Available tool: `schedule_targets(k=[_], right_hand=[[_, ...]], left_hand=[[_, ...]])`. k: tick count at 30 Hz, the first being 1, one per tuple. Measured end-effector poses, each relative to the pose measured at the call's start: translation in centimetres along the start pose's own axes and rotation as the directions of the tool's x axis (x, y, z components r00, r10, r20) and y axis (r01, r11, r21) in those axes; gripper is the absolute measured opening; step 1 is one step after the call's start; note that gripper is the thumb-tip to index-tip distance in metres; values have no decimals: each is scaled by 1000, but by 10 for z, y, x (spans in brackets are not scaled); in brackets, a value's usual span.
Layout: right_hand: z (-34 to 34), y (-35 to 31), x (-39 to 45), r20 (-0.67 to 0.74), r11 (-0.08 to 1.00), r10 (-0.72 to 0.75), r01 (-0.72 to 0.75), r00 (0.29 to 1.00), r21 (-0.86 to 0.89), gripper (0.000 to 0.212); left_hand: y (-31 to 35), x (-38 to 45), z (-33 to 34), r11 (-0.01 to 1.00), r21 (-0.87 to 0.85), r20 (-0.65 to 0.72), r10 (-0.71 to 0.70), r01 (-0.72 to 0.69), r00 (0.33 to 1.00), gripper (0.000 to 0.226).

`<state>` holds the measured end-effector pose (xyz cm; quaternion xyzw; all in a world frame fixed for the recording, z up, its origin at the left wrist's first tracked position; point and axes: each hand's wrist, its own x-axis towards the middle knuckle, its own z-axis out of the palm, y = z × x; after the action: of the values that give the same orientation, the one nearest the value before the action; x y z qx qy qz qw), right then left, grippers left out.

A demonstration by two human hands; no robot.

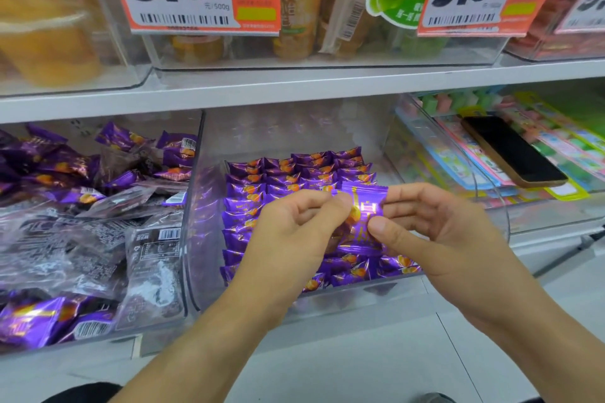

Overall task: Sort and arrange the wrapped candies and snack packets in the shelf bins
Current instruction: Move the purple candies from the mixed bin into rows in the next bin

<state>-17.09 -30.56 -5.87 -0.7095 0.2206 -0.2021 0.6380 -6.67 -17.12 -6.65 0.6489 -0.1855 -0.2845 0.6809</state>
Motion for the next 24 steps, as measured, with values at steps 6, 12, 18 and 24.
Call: schedule_targets(k=[6,12,18,24], right_hand=[[2,2,-1,34,999,39,-40,999,26,59],[4,0,1,165,999,-14,21,986,-43,37],[-8,0,12,186,964,-116,156,976,-215,40],[-24,-18,101,91,460,-395,282,914,-842,48]], left_hand=[[-8,1,1,998,-1,-55,65,-66,996,22],[-12,0,3,992,34,-37,127,-125,991,19],[-10,-1,-5,963,222,29,152,-154,988,20],[-16,-3,-25,683,664,333,94,-304,938,21]])
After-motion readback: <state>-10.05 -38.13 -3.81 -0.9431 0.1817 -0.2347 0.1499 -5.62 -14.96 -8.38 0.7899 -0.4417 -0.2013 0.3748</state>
